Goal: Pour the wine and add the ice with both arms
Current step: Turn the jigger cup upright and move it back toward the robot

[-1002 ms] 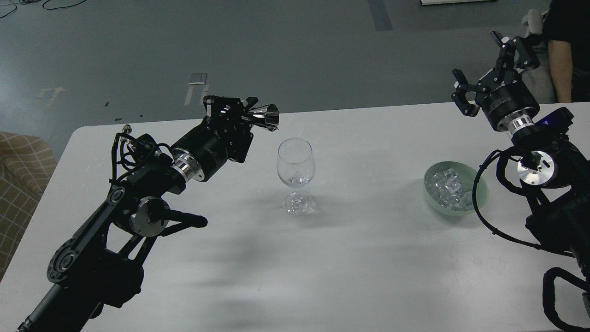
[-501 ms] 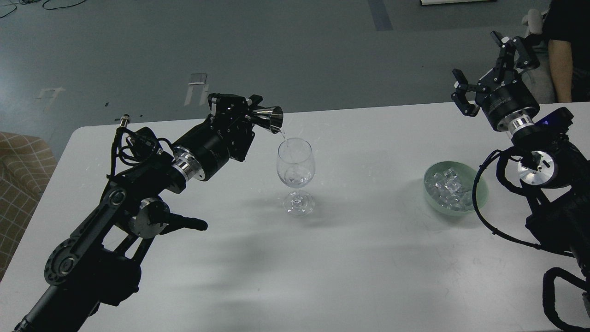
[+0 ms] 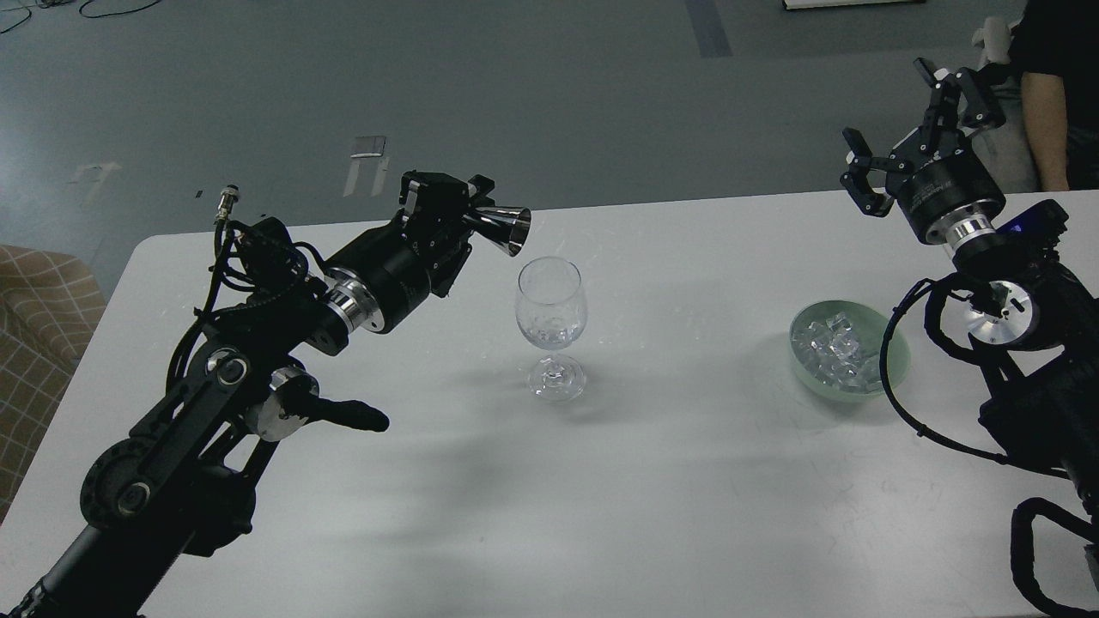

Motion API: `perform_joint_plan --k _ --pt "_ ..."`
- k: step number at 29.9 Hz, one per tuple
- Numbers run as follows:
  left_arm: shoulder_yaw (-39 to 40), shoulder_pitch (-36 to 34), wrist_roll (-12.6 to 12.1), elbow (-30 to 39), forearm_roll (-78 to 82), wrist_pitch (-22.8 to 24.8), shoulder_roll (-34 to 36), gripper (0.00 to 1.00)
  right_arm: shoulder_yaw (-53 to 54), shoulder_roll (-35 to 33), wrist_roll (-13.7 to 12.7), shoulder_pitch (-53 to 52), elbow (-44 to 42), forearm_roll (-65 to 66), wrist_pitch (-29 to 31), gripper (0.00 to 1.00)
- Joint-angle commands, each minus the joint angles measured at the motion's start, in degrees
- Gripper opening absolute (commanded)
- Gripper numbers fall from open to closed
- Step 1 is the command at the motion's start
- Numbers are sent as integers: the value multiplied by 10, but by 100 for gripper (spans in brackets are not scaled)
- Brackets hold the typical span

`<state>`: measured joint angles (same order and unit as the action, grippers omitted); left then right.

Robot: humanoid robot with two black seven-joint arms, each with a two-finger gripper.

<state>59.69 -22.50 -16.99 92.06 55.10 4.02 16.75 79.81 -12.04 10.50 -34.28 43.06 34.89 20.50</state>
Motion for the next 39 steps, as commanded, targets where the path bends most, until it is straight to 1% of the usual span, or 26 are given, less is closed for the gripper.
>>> perform_joint_plan --k 1,11,13,14,21,23,24,25,26,27,29,30,31,32,34,35,38,39 --pt "-22 -10 -1 9 27 1 19 0 0 0 0 0 0 0 0 100" --pt "-27 -19 -2 15 54 1 24 0 0 0 1 0 -1 0 0 100" --pt "-18 -18 -14 15 41 2 20 0 0 0 1 0 0 0 0 100" --pt "-14 -18 -27 15 29 0 20 0 0 0 1 0 0 0 0 100" --pt "44 -15 -46 14 -147 -15 20 0 0 1 1 3 0 0 0 100" --pt "60 -12 -66 13 -197 -41 20 0 0 1 1 4 0 0 0 100" --pt "60 -12 -67 13 -198 -41 20 0 0 1 1 4 0 0 0 100" --pt "71 -11 -74 14 -233 -52 18 0 0 1 0 4 0 0 0 100" --pt "86 -10 -77 13 -279 -67 16 0 -1 1 0 4 0 0 0 100" --pt "94 -9 -77 13 -304 -77 16 0 0 1 0 5 0 0 0 100" --pt "125 -1 -74 10 -398 -113 15 0 -1 2 -1 6 0 0 0 100" --pt "126 -1 -74 10 -398 -113 15 0 -1 2 -1 6 0 0 0 100" --pt "142 7 -70 8 -435 -120 14 0 -1 2 -1 6 0 1 0 100" --pt "153 13 -68 8 -448 -121 13 0 -1 2 -1 6 0 1 0 100" --pt "214 45 -51 5 -479 -119 -14 0 -3 2 -2 6 -1 1 -1 100" --pt "247 62 -48 -1 -490 -117 -30 0 -3 3 -2 6 0 1 -1 100" --pt "286 81 -46 -13 -504 -108 -58 0 -4 4 -2 6 -1 1 -1 100" --pt "303 94 -46 -17 -514 -95 -72 0 -4 4 -2 6 0 1 -5 100"
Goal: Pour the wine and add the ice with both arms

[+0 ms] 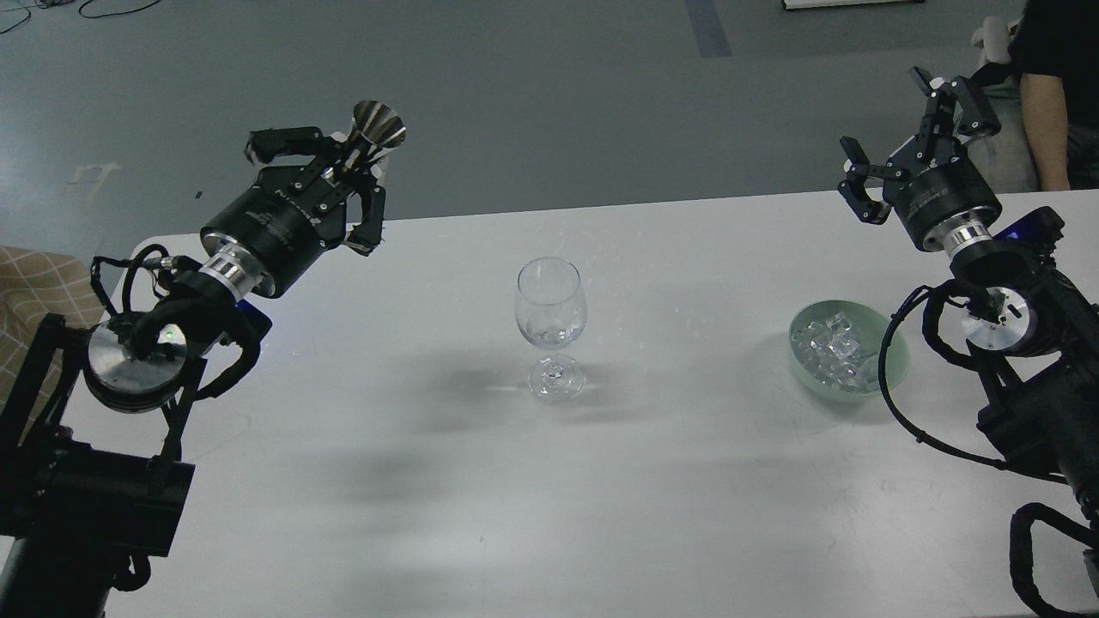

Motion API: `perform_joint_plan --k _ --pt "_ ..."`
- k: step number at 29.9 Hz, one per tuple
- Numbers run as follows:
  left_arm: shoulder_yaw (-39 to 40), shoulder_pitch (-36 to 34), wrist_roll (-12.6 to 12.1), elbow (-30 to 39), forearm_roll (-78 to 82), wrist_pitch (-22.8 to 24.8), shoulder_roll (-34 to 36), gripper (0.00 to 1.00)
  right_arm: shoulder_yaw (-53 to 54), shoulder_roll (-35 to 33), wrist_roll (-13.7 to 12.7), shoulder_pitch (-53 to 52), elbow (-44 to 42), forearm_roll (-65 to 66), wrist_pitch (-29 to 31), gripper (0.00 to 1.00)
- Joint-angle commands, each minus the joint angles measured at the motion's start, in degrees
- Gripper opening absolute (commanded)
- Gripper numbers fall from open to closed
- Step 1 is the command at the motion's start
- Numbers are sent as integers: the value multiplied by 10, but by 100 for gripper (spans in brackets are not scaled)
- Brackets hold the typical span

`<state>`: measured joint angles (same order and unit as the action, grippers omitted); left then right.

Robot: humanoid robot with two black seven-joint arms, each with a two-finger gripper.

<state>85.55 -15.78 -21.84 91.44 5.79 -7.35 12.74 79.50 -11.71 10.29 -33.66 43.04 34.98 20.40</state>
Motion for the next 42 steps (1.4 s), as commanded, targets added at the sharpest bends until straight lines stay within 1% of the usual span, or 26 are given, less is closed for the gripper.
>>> perform_joint_plan --k 1,3,7,11,12,15,19,25,28,29,35,42 --pt "56 42 6 -16 -30 35 -45 0 -2 2 -1 -1 0 0 -6 100" --pt "64 62 14 -26 -38 51 -56 0 -3 3 -1 -2 -1 1 -8 100" --pt "80 80 28 -42 -39 54 -81 0 -5 3 -1 -2 -1 2 -8 100" --pt "90 82 32 -64 -50 81 -102 0 -5 3 -1 -1 -1 2 -9 100" --pt "91 83 37 -74 -51 91 -106 0 -5 3 -1 0 -1 2 -9 100" --pt "94 87 49 -94 -52 98 -109 0 -5 2 -1 0 -2 2 -9 100" --pt "102 87 51 -118 -53 120 -111 0 -5 2 -1 0 -2 2 -9 100" --pt "121 90 58 -173 -66 160 -112 0 -6 2 -1 0 -2 2 -8 100" --pt "124 102 58 -201 -77 182 -112 0 -6 2 -1 0 -2 3 -8 100" --pt "126 105 61 -209 -77 192 -112 0 -6 2 -1 0 -2 3 -9 100" --pt "126 110 80 -243 -77 205 -113 0 -6 3 -1 0 -2 3 -9 100" --pt "127 109 83 -286 -77 242 -113 0 -6 2 -1 1 -2 3 -9 100"
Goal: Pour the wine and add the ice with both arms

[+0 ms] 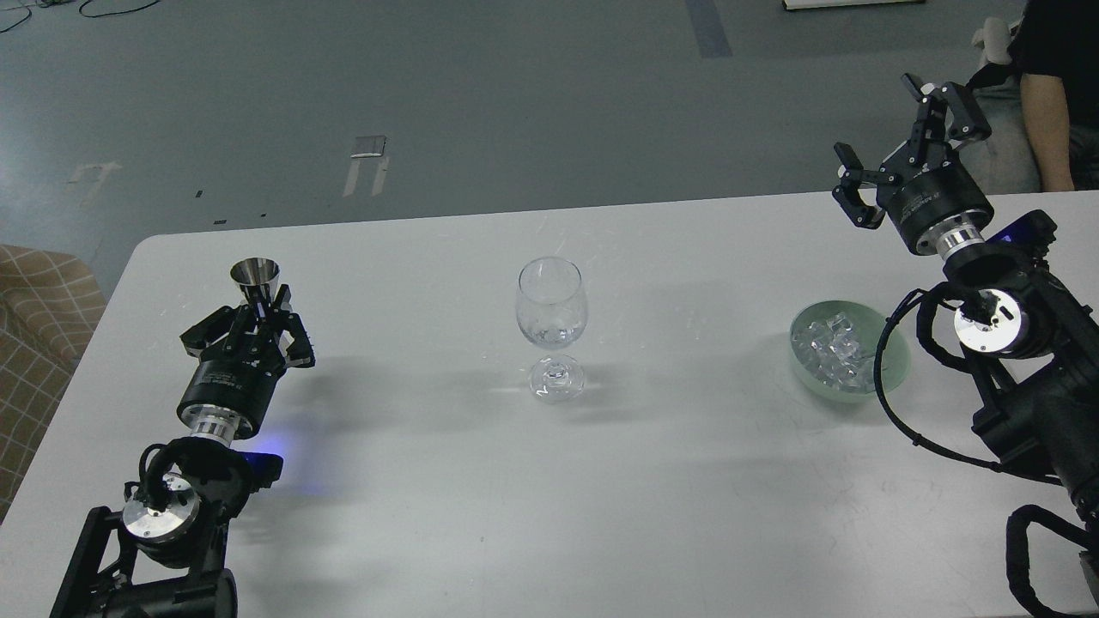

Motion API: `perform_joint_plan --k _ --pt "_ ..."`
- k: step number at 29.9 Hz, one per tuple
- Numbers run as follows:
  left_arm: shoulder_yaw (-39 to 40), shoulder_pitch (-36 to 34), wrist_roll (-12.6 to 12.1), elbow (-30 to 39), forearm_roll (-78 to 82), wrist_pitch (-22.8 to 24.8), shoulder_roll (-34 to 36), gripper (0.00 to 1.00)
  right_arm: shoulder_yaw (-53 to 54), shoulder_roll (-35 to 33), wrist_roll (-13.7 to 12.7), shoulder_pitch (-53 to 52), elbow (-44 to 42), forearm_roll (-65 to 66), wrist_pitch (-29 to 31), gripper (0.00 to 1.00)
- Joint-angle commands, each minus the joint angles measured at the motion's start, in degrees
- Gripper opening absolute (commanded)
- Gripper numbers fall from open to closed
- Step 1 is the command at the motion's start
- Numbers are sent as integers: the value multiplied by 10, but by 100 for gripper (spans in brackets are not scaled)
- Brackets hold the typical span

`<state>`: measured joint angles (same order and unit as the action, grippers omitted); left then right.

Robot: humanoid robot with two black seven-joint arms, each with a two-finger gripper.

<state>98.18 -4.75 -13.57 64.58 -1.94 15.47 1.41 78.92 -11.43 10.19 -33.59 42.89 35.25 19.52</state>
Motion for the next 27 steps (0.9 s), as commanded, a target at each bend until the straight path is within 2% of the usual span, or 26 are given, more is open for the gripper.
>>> perform_joint_plan --k 1,7,27 --pt "1 -1 0 -23 0 17 0 0 1 -1 0 0 0 0 0 100" --pt "1 -10 -1 -63 0 52 0 0 1 -1 0 2 1 0 1 100" --pt "-3 -46 4 -118 6 57 7 0 1 -1 0 3 1 0 0 100"
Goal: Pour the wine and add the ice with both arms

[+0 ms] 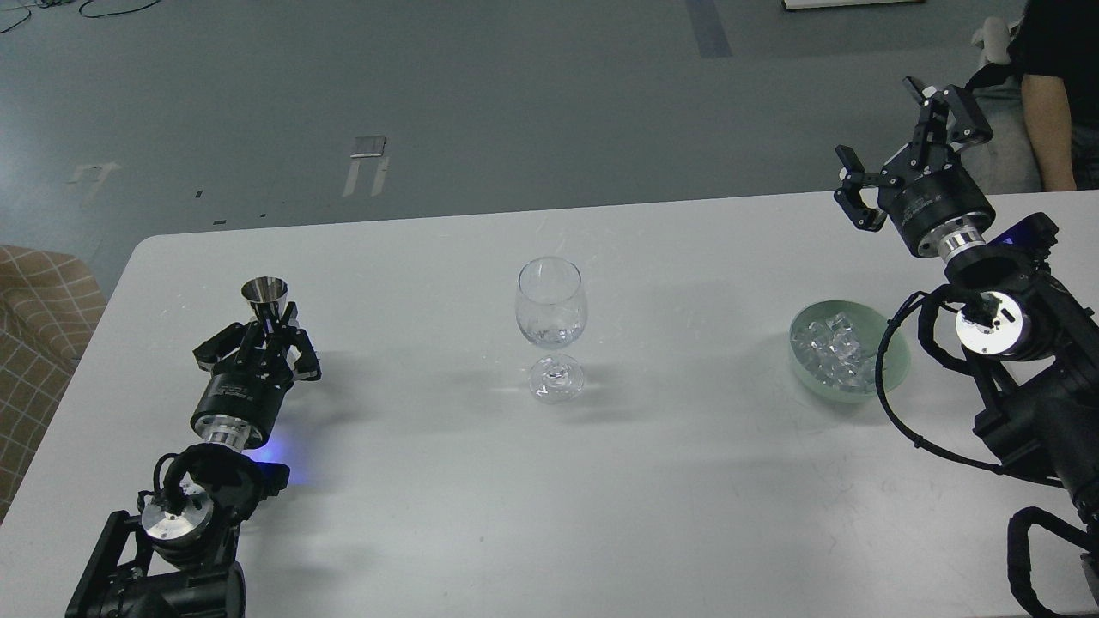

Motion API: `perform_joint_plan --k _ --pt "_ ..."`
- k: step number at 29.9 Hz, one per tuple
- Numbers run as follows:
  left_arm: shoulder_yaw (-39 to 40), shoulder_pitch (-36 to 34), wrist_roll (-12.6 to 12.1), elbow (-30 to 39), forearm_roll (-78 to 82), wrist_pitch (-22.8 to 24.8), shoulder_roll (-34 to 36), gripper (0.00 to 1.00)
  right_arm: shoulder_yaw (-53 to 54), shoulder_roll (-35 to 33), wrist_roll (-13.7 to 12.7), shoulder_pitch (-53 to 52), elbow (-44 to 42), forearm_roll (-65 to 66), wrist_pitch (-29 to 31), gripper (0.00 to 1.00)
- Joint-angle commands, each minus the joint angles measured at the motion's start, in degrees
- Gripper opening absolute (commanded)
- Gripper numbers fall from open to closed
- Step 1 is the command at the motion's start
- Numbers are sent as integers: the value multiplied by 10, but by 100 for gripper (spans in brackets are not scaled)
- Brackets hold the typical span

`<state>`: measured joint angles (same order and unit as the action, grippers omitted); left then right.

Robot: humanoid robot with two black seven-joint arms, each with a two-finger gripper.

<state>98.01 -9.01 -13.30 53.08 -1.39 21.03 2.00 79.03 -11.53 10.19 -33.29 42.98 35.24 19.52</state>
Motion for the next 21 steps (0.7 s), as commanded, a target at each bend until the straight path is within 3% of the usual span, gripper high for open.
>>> perform_joint_plan --k 1,10,21 --pt "-1 -4 1 -3 2 1 1 0 0 0 0 0 0 0 0 100" --pt "-3 -5 0 -5 3 -15 14 0 0 1 0 2 0 0 0 100" --pt "0 -7 6 -4 3 -72 31 0 1 1 0 4 0 0 1 100"
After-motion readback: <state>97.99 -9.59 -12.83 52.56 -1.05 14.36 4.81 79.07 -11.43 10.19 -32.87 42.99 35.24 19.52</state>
